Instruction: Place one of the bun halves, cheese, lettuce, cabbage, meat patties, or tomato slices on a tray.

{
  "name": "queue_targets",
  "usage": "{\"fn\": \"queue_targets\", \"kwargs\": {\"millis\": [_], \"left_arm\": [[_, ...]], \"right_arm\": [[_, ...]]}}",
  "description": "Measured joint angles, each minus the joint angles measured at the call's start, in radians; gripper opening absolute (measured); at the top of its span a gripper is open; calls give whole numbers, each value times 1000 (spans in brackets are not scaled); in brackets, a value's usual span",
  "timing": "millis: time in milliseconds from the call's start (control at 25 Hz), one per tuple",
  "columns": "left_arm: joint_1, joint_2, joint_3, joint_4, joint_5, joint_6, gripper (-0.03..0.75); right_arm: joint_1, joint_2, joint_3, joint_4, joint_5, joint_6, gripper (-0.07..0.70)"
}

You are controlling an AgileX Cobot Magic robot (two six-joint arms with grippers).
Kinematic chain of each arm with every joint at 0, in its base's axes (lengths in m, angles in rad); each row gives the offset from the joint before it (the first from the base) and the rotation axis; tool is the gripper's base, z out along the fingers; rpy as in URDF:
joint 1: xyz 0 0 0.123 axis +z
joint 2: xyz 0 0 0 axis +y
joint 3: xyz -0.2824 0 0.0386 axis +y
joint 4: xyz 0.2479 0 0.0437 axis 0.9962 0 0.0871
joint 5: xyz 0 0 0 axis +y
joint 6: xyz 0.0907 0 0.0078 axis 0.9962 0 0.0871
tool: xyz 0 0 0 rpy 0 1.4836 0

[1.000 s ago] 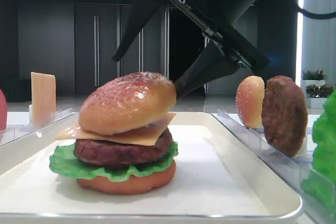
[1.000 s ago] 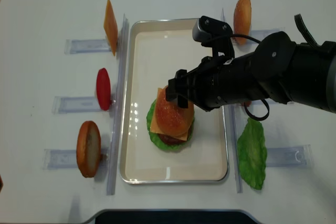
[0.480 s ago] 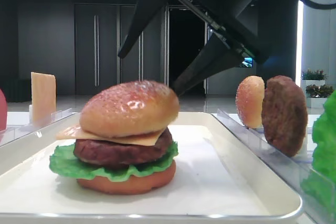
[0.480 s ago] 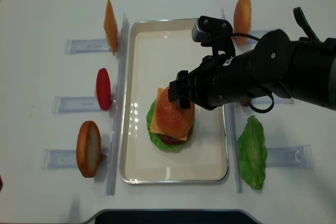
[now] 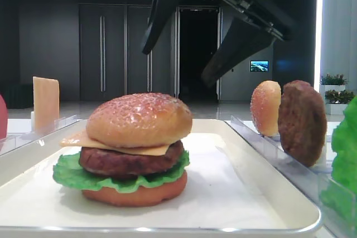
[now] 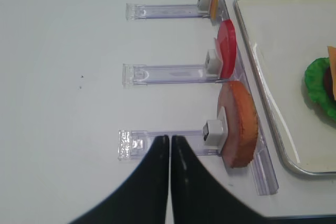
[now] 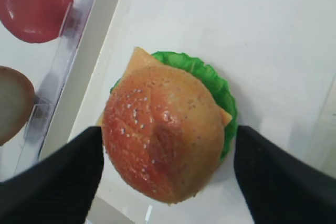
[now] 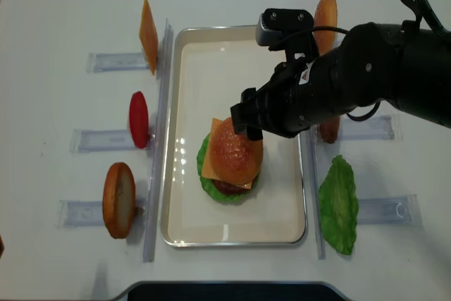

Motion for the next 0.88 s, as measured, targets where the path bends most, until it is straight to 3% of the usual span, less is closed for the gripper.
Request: {"fn": "queue_targets", "kwargs": {"millis": [400, 560, 880], "left_arm": [[0, 0, 0, 0, 0, 0, 0], [0, 0, 0, 0, 0, 0, 0], [0, 0, 0, 0, 0, 0, 0]], "right_arm": [[0, 0, -186, -367, 262, 264, 524], [-28, 0, -258, -407, 357, 284, 524], [-174, 0, -355, -465, 505, 280, 524]]}}
